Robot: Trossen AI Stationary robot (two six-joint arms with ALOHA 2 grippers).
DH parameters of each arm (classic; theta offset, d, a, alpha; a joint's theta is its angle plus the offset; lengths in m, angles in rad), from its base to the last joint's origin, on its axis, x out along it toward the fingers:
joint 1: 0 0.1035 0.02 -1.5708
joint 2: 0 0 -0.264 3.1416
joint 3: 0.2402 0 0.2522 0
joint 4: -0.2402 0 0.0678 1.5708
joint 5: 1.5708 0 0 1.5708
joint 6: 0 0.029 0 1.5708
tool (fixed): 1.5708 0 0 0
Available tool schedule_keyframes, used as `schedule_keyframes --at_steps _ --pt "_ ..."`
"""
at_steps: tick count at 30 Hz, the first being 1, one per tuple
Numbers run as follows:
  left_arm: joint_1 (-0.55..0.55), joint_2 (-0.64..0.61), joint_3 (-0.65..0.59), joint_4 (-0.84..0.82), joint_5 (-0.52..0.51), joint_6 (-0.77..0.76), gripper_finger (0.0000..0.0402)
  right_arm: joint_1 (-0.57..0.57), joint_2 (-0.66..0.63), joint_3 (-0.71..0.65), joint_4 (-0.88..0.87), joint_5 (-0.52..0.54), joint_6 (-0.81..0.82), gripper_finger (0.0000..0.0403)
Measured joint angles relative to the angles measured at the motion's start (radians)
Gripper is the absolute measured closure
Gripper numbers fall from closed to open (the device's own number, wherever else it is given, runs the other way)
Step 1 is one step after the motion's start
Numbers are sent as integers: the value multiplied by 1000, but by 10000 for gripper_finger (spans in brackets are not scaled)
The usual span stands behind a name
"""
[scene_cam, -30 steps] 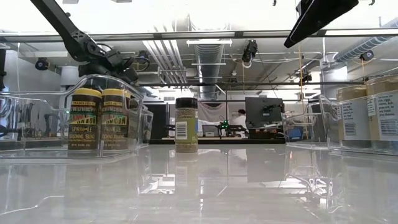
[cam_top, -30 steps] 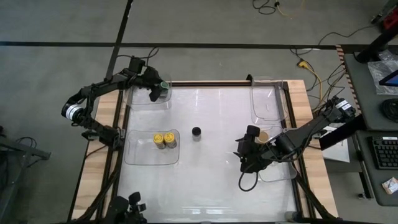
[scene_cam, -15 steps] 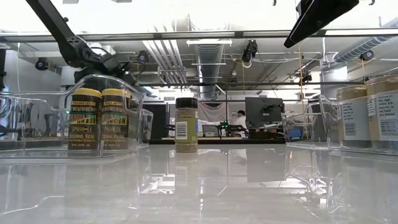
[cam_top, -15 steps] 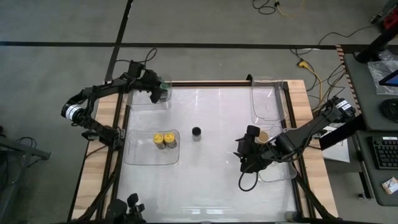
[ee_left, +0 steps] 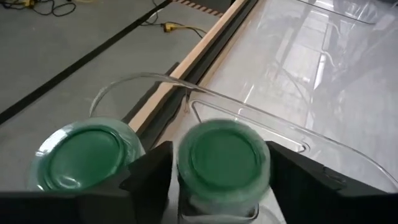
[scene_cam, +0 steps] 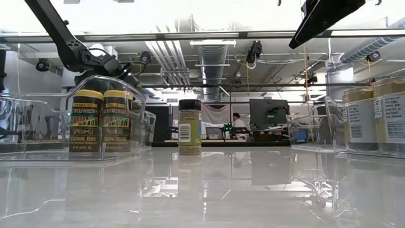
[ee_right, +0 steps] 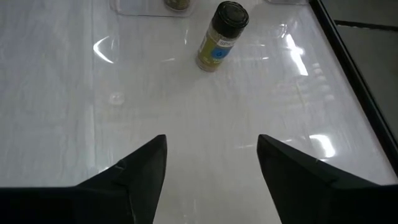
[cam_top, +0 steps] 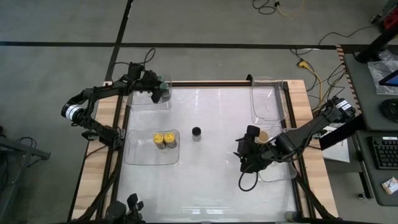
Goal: Sort spices by type
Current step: Put the green spice bottle into the top left transparent bin
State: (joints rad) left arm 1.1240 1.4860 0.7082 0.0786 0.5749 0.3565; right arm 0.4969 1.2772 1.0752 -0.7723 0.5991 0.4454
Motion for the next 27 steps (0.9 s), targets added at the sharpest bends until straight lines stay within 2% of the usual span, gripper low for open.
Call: schedule_keyframes --at_steps 3,11,20,27 --pt "0 -2 0 -16 1 -4 156 0 0 0 0 0 0 156" --pt "0 -48 0 -46 -2 -35 150 0 0 0 0 0 0 149" --pt "-6 -88 0 -61 -58 -76 149 0 0 0 0 0 0 163" --pt "-50 -123 0 -62 -124 -107 150 0 0 0 0 0 -4 161"
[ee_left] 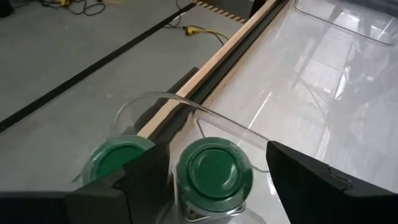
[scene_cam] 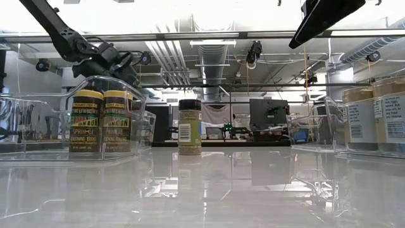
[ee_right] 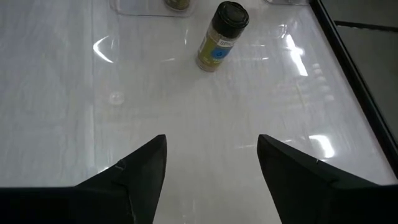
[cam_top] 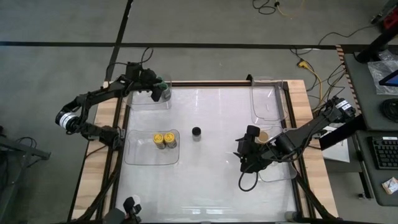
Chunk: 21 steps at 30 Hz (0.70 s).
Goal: Sort spices by type
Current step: Put the green spice bottle into the top left transparent bin
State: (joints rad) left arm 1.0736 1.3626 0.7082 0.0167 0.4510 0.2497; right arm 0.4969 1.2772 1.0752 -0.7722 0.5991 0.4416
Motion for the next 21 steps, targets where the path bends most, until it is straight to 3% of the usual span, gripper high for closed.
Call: schedule_keyframes --at_steps 5,21 --pt "-46 3 0 -8 -126 -22 153 0 0 0 0 0 0 152" --pt "-94 2 0 -35 -252 -41 153 0 0 0 0 0 0 164"
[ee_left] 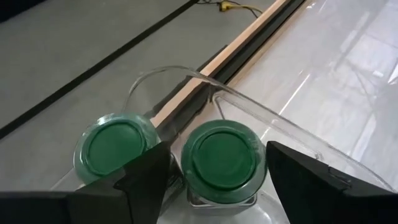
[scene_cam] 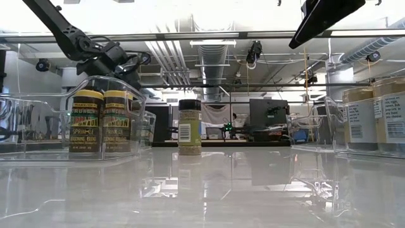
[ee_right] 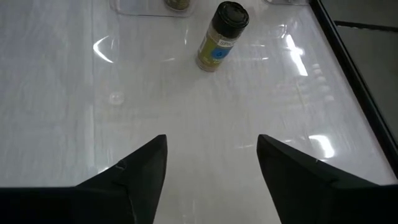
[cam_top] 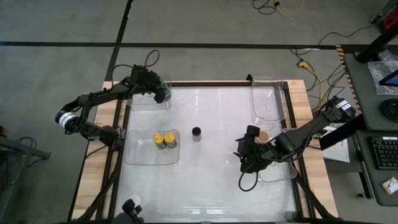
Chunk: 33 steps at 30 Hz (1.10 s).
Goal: Sort spices by type
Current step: Put the green spice bottle into the top left transparent bin
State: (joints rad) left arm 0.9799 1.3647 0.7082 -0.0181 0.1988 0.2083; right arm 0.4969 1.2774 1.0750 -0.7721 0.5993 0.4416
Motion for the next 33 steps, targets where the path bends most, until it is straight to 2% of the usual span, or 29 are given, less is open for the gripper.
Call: schedule_keyframes --at_steps 6,13,19,22,27,33 --pt "-19 0 0 1 -3 10 166 0 0 0 0 0 0 167" --pt "-20 0 0 6 1 11 228 0 0 0 0 0 0 156" --pt "-19 -3 2 -15 42 76 226 0 0 0 0 0 0 151" --pt "-19 -9 30 -102 52 124 215 0 0 0 -1 0 1 155" --pt "-19 -8 110 -276 51 228 220 0 0 0 -5 0 1 165" --pt "-17 -7 171 -359 9 331 217 0 0 0 -7 -3 3 170"
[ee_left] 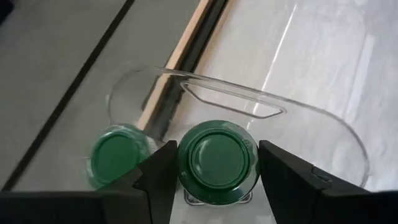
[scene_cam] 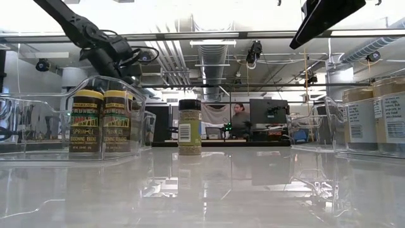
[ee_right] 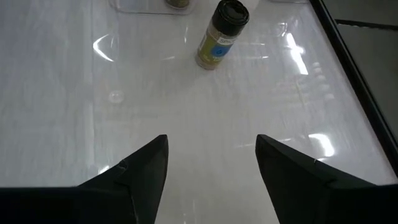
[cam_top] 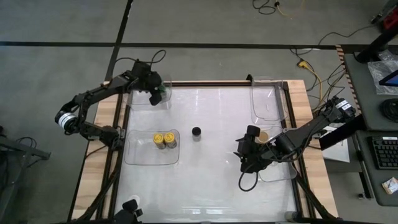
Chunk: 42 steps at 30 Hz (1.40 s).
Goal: Sort spices by type
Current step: Put the green spice bottle into the top left transparent bin
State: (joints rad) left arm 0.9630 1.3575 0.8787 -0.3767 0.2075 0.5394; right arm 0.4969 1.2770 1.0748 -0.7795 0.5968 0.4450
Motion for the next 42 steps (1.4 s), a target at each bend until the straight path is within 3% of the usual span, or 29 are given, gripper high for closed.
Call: schedule_keyframes --at_steps 11,17,28,42 --pt "14 0 -1 -8 -6 60 216 0 0 0 0 -6 0 152" --pt "57 0 -8 3 46 71 216 0 0 0 0 -6 0 150" --pt "75 0 -11 43 44 42 216 0 0 0 0 -6 0 165" --pt "75 -1 -1 37 37 0 215 0 0 0 0 -6 0 144"
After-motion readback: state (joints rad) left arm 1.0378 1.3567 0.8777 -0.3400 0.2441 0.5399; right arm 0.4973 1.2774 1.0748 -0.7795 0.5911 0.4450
